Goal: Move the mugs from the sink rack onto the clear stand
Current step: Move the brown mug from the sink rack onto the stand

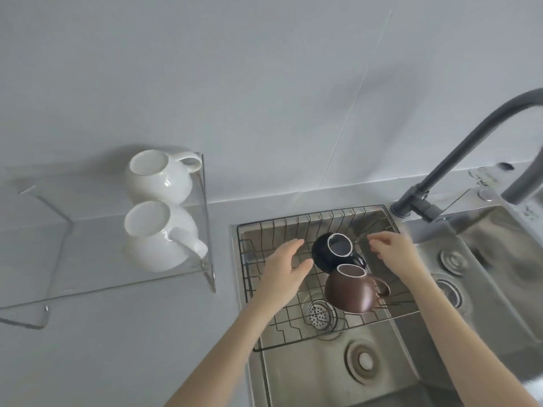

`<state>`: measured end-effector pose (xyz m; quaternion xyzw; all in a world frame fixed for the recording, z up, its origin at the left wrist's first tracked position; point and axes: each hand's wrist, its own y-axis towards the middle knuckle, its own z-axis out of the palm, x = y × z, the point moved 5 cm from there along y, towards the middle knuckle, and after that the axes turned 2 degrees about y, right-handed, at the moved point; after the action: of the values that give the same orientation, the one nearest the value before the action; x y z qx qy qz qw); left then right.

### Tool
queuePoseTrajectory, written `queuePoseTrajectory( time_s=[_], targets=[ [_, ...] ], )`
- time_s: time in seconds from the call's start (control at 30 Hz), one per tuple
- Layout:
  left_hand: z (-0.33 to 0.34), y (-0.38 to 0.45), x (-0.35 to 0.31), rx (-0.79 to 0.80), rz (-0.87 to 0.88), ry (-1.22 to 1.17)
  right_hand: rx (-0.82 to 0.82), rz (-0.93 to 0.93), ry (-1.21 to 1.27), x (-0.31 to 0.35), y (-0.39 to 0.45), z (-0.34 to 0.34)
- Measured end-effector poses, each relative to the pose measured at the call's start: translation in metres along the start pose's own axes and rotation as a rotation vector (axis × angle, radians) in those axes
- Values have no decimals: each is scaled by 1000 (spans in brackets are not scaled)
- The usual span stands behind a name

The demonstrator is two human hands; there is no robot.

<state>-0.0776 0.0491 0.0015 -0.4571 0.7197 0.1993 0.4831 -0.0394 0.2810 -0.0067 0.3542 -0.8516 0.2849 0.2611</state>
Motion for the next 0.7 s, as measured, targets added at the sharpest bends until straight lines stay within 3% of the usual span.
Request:
queuePoseTrajectory(
  time_s=[0.2,0.37,0.53,0.7],
  targets=[
    [66,63,27,176,-160,61,214,81,-77,-39,29,30],
    [98,90,41,267,-228,80,284,75,-83,-58,41,39],
    [97,89,39,199,-244,-11,221,27,-44,-64,41,26],
    [106,60,50,197,-410,-141,246,76,36,-72,28,16]
  ],
)
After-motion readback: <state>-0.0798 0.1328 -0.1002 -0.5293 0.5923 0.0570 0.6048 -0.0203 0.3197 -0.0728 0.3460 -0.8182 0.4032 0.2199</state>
